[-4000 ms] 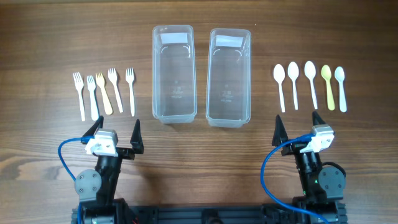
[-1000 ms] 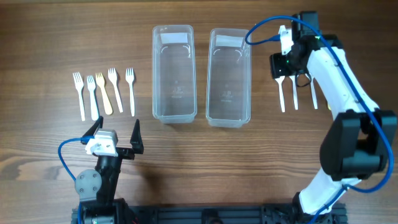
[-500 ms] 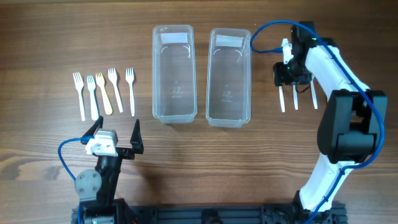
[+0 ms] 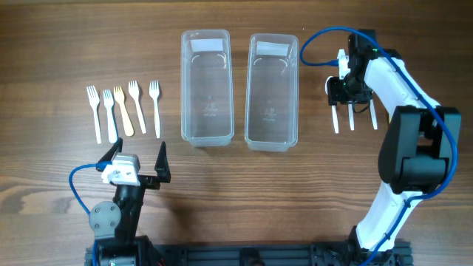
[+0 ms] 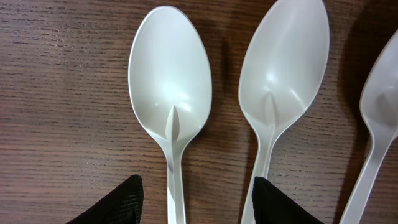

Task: Pack container
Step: 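Reach the right gripper to the leftmost white spoon and grasp it, then carry the white spoon left and drop it into the right container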

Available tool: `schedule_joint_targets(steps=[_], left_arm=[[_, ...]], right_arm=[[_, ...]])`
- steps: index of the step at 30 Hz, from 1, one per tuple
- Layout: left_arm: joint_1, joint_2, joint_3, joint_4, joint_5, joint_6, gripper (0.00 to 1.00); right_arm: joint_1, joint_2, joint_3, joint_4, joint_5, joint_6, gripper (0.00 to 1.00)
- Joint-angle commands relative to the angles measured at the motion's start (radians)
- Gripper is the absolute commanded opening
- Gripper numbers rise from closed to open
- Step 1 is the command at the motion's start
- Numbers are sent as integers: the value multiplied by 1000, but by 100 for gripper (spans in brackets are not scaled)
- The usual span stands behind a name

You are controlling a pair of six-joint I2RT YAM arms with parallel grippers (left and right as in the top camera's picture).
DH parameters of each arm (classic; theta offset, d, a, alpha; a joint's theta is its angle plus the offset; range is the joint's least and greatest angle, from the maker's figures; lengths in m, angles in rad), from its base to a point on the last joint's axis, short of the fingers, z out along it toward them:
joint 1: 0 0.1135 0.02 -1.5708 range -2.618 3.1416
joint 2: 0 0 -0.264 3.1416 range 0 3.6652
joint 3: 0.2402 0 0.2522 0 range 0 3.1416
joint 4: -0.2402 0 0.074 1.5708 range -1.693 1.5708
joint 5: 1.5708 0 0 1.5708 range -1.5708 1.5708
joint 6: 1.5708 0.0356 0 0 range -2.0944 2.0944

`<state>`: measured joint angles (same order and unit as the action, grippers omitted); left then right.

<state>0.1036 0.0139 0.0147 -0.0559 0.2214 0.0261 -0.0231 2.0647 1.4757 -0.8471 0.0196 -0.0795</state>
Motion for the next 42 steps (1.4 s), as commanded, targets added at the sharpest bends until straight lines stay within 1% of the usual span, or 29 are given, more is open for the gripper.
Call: schedule_joint_targets(steps=[1,6,15,17,19,21,25,30,34,37,41,42], left_arm=[[-5,-7,-9,2,-3,23,100],[-6,-7,-9,2,-3,23,100],[-6,-7,-9,2,-3,23,100],[-6,-7,-9,2,-3,23,100],[-6,-7,-9,2,-3,23,100],[-6,-7,-9,2,-3,23,100],[-6,-7,-9,2,-3,23,100],[-6,-7,-9,2,-3,23,100],[-6,-7,-9,2,-3,23,100],[-6,-7,-9,2,-3,23,100],[-6,-7,-9,2,-3,23,100],[-6,-7,-9,2,-3,23,100]], right_arm=[[3,13,-12,7,-5,3,56],[3,13,-32,37,-47,-14,56],[3,13,-125,123,-50,-18,55],[3,13,-139,140,-56,-18,49],[3,13,-149,152,-70,-18,38],[3,13,-149,155,-77,-18,30],[4,13,-149,156,-76,-18,21],[11,13,-148,156,-80,-18,4],[27,7,-144,156,-80,-18,4],[43,-29,-109,133,-80,-18,4],[50,-126,-61,93,-80,-1,4],[50,-176,-44,80,-80,11,4]])
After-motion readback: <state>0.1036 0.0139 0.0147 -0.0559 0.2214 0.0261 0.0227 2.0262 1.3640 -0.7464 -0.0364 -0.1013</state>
